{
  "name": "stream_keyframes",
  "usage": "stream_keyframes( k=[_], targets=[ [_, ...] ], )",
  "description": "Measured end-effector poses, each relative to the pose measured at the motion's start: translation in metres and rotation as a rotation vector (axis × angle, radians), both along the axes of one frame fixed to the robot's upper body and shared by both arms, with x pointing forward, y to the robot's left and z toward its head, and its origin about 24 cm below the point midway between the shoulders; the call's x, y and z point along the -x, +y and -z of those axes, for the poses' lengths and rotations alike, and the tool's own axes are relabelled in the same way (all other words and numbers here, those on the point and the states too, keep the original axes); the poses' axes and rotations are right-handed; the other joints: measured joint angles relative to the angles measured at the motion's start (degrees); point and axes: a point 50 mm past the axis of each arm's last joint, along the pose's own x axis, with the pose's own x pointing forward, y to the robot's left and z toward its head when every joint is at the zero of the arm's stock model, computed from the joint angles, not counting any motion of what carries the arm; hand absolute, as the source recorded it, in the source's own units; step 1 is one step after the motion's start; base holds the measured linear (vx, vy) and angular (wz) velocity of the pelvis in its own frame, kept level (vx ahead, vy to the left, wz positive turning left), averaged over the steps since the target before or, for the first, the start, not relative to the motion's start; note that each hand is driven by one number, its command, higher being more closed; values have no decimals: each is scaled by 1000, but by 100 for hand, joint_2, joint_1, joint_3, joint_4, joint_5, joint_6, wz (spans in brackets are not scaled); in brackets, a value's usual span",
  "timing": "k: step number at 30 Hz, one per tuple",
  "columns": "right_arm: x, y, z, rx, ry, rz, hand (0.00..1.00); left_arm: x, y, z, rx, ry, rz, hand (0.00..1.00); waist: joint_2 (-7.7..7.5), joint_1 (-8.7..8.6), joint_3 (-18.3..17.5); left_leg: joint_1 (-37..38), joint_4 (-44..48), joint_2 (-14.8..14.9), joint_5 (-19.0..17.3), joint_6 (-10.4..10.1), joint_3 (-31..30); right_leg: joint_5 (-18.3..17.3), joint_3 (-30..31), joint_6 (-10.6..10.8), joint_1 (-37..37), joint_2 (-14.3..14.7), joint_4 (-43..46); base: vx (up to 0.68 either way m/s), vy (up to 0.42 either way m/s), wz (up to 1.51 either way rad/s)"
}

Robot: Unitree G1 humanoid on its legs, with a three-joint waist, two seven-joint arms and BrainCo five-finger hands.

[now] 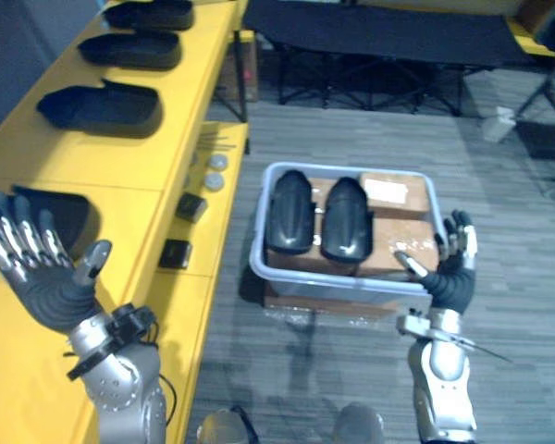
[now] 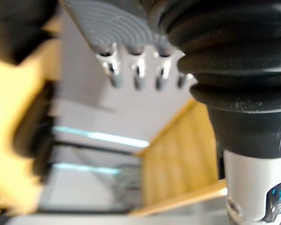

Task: Walk over and take plastic housings, then place them on the shelf

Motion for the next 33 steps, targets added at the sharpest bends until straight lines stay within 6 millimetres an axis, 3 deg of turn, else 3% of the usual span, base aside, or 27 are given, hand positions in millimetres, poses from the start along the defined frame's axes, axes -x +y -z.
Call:
stream_keyframes(
  k=[3,4,7,10,13,15,18,20,22,25,28,29,33],
  targets=[
    [-1,-14,5,12,45,24,0,-2,-6,2,47,-15,36,0,227,-20,75,-248,297,307,4,-7,-261,-100,-102,-98,-33,315,-261,-54,-220,-34],
    [-3,-20,5,24,52,37,0,-4,-12,4,66,-17,82,0,320,-23,124,-333,308,316,10,-11,-391,-129,-86,-148,-146,363,-267,-91,-179,-36],
    [-5,-28,10,29,76,65,0,-10,-25,15,74,36,182,0,389,-86,156,-331,110,166,133,-20,-527,-133,-11,-155,-260,355,-346,-62,-67,-29],
    [-4,-39,24,-47,122,110,0,-22,-46,45,33,210,370,0,400,-167,152,-168,-156,-23,166,-70,-604,-119,78,-132,-214,300,-504,-50,12,-17],
    [-9,-56,39,-91,191,161,0,-31,-61,87,-3,463,499,0,394,-184,157,-167,-294,-228,211,-72,-728,-32,99,-49,-238,162,-555,-74,85,4],
    [-24,-71,46,-99,251,177,0,-32,-62,121,20,657,515,0,397,-141,162,-191,-310,-403,248,-18,-797,58,107,40,-235,6,-596,-87,117,9],
    [-51,-89,45,-128,301,198,0,-27,-65,144,-3,796,559,0,435,-73,208,-327,-283,-590,277,30,-1055,180,47,119,-234,-159,-660,-67,82,20],
    [-69,-103,35,-139,311,219,0,-26,-69,152,-10,850,578,0,476,59,348,-428,-266,-654,321,100,-1139,294,-4,138,-237,-230,-738,-109,82,29],
    [-92,-123,7,-113,292,257,0,-24,-74,169,-30,930,599,0,593,128,600,-693,-177,-771,369,169,-1401,400,-220,149,-270,-348,-757,-142,71,48],
    [-113,-136,-19,-121,290,265,0,-12,-75,192,-31,1044,600,0,651,339,832,-1029,2,-802,399,217,-1560,500,-279,157,-449,-380,-748,-131,51,23],
    [-122,-143,-33,-145,279,249,0,-2,-76,205,-28,1091,605,0,662,501,933,-1315,203,-816,401,221,-1737,521,-420,143,-549,-402,-685,-100,36,27],
    [-125,-147,-43,-149,264,254,0,0,-79,210,-25,1103,614,0,689,601,983,-1456,310,-825,400,222,-1785,519,-419,142,-661,-431,-600,-97,32,11],
    [-140,-150,-79,-120,212,259,0,2,-81,216,-28,1095,605,0,842,710,1182,-1852,617,-853,374,261,-2027,510,-455,131,-944,-525,-332,-94,32,15]
  ],
)
